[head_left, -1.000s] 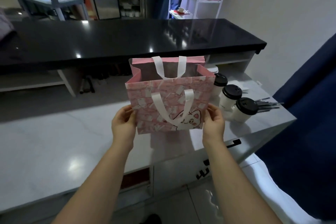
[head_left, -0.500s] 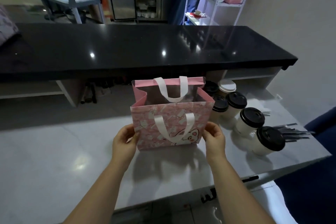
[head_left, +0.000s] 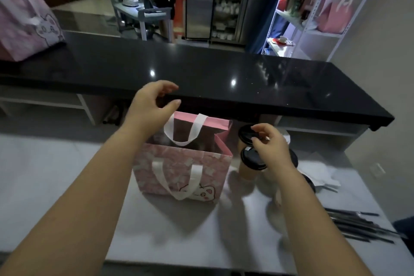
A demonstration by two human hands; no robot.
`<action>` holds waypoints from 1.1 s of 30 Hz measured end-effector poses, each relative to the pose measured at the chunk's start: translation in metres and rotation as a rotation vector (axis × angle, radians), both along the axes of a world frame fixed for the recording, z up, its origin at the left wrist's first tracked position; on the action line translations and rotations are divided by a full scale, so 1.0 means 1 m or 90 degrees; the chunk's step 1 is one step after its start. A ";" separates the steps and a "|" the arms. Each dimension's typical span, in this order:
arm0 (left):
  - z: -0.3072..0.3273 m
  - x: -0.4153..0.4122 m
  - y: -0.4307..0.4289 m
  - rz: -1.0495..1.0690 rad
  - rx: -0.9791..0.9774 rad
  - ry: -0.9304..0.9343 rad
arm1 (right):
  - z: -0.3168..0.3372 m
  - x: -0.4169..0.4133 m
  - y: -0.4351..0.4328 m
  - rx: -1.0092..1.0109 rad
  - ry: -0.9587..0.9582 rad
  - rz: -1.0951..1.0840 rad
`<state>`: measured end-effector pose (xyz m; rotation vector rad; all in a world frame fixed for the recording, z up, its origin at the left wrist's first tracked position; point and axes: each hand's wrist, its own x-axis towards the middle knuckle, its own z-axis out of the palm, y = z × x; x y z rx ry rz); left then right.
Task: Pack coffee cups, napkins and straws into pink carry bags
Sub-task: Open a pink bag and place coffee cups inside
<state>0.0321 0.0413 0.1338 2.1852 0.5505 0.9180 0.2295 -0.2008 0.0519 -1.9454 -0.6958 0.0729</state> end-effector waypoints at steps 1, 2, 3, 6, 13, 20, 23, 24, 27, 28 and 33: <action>0.006 0.018 -0.013 -0.019 0.048 0.029 | 0.002 0.010 -0.002 -0.082 -0.033 0.016; 0.011 0.035 -0.028 -0.041 0.089 0.061 | 0.001 0.018 -0.004 -0.184 -0.068 0.031; 0.013 0.051 -0.043 -0.060 0.122 0.096 | -0.001 0.022 -0.005 -0.301 -0.097 0.039; 0.007 0.093 -0.085 -0.093 0.246 0.254 | -0.019 0.019 -0.006 -0.629 -0.133 0.043; -0.020 0.121 -0.118 -0.118 0.351 0.386 | -0.047 0.003 -0.015 -0.601 -0.259 0.047; 0.005 0.088 -0.086 -0.039 0.296 0.288 | 0.017 0.006 -0.018 -0.308 -0.218 0.074; 0.019 0.053 -0.057 -0.018 0.258 0.252 | 0.065 0.008 -0.005 -0.251 -0.255 0.069; 0.022 0.040 -0.047 -0.008 0.244 0.243 | 0.080 0.006 0.001 -0.242 -0.269 0.078; 0.026 0.000 -0.016 -0.012 0.171 0.223 | 0.119 -0.009 0.020 -0.169 -0.231 0.138; 0.025 -0.012 -0.007 -0.020 0.145 0.228 | 0.128 -0.017 0.027 -0.137 -0.217 0.157; 0.008 -0.046 0.027 -0.068 0.111 0.323 | 0.152 -0.065 0.060 -0.038 -0.180 0.228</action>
